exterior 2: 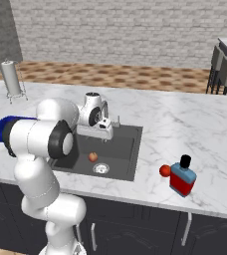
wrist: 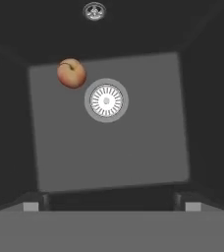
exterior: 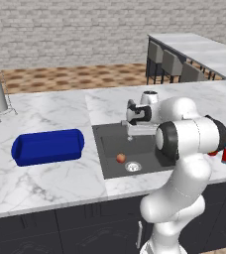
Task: Pick up all produce items and place them in the sink. Turn on the sink faucet to wash them. Then turn the sink off and put them in the tray.
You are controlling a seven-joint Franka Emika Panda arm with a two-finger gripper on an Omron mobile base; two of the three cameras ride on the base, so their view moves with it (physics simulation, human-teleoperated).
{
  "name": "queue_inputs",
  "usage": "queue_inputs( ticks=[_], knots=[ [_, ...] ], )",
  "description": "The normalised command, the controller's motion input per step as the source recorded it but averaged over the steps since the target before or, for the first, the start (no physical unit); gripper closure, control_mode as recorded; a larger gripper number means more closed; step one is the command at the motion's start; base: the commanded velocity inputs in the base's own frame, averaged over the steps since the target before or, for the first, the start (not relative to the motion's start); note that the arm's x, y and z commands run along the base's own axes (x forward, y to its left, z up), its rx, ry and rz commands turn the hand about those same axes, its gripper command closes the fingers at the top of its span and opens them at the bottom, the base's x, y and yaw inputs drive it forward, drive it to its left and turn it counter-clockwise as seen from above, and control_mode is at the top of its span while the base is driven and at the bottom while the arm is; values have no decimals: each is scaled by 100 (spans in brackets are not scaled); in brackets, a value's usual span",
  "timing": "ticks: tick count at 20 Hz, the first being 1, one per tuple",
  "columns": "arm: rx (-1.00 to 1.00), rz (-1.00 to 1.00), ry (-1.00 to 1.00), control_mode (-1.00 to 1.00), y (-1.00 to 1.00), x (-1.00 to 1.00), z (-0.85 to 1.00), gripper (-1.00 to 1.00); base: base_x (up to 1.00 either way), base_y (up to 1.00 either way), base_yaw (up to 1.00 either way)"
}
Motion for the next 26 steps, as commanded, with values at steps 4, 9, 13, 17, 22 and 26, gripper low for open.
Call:
queue_inputs(
  ticks=[4,9,13,17,22,26],
  knots=[
    [-3,0,17,-100,-49,-43,3,-100,0,0,0],
    [-3,0,18,-100,-62,-34,0,-100,0,0,0],
    [-5,0,20,-100,-68,-4,0,-100,0,0,0],
    [-6,0,17,-100,-72,0,0,-100,0,0,0],
    [-5,0,8,-100,-77,-9,0,-100,0,0,0],
    [-2,0,0,-100,-78,-14,1,-100,0,0,0]
  ],
)
